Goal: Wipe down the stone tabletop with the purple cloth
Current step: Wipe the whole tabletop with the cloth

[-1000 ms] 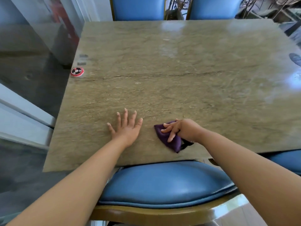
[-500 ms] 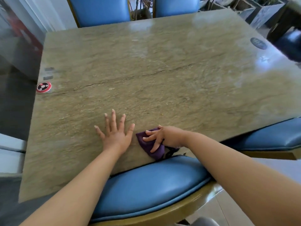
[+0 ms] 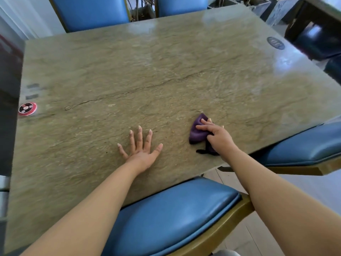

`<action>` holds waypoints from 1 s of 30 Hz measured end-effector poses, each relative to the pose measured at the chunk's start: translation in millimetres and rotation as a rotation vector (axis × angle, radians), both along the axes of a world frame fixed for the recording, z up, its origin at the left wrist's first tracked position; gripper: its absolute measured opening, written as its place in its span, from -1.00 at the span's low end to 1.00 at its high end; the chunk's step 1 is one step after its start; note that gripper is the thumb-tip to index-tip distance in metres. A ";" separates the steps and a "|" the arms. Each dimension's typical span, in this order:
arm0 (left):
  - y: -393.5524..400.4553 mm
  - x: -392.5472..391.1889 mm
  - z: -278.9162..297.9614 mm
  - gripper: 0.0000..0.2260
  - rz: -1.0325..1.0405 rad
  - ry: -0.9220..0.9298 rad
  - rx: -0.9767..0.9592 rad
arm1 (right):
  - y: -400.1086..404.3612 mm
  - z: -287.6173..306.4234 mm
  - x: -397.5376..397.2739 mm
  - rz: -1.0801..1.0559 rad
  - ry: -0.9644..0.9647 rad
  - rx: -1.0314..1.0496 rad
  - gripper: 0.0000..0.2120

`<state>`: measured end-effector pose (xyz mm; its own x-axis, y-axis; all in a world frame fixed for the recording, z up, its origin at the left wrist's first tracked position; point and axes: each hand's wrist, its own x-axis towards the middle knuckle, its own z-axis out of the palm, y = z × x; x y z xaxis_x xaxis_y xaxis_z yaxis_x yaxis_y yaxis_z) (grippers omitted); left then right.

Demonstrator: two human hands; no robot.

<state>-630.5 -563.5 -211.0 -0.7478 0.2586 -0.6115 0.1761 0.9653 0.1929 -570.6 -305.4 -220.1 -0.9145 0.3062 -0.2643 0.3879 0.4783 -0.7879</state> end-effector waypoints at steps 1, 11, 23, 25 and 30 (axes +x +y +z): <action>0.0 -0.6 1.0 -0.34 -0.002 -0.008 0.007 | 0.5 0.5 -8.1 0.025 -0.001 0.025 -0.36; 0.8 -5.5 -2.7 -0.42 0.072 -0.040 0.067 | -32.2 1.0 -79.9 0.204 -0.034 0.165 -0.35; -2.7 -4.9 -5.6 -0.48 0.103 -0.022 0.157 | -16.1 11.8 -52.5 0.209 -0.050 -0.167 -0.49; -2.8 -6.0 -6.8 -0.48 0.116 -0.019 0.152 | -30.1 7.9 -66.9 0.232 -0.014 -0.070 -0.46; -6.5 -10.6 -13.7 -0.34 0.191 -0.080 0.253 | -62.7 10.2 -74.9 0.450 -0.020 -0.004 -0.41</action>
<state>-641.1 -570.0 -224.7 -0.7495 0.2693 -0.6048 -0.0290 0.8993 0.4364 -645.4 -368.1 -209.9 -0.9510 -0.1224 -0.2839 0.1571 0.5996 -0.7847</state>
